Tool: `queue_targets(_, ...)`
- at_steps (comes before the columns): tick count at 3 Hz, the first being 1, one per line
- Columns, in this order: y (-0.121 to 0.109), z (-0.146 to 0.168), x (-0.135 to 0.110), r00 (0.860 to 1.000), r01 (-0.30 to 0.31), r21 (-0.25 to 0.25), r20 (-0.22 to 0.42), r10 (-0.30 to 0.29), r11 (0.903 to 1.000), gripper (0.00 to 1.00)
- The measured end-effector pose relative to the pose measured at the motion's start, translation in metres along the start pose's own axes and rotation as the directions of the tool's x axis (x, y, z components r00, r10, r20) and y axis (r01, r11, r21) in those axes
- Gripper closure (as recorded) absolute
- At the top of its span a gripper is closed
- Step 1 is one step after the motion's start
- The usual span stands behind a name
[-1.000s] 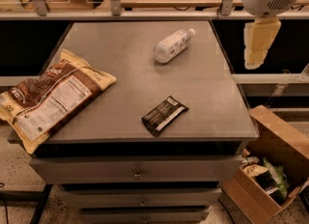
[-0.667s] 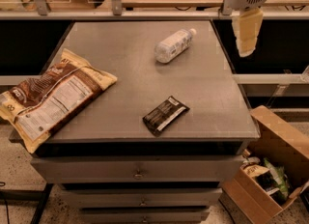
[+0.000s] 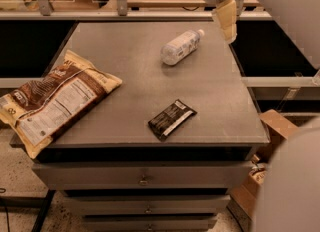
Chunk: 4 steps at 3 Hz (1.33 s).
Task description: Move blue plastic bottle near rxbar chocolate
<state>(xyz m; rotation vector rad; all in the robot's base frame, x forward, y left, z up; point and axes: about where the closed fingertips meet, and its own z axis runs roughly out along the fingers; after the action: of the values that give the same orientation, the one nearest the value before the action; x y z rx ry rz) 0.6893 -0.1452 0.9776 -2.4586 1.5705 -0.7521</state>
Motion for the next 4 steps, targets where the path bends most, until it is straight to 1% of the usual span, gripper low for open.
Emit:
queue_targets(1, -0.023, 0.026, -0.016, 0.993, 0.07, -0.03, 0.096, -0.067, 0.9971, 0.0)
queue_targets(2, -0.041, 0.048, -0.037, 0.982, 0.115, -0.033, 0.154, -0.109, 0.9928, 0.0)
queue_targets(3, -0.045, 0.075, -0.047, 0.976, 0.128, -0.054, 0.185, -0.116, 0.9904, 0.0)
queue_targets(4, -0.043, 0.095, -0.056, 0.97, 0.132, -0.065, 0.212, -0.116, 0.9891, 0.0)
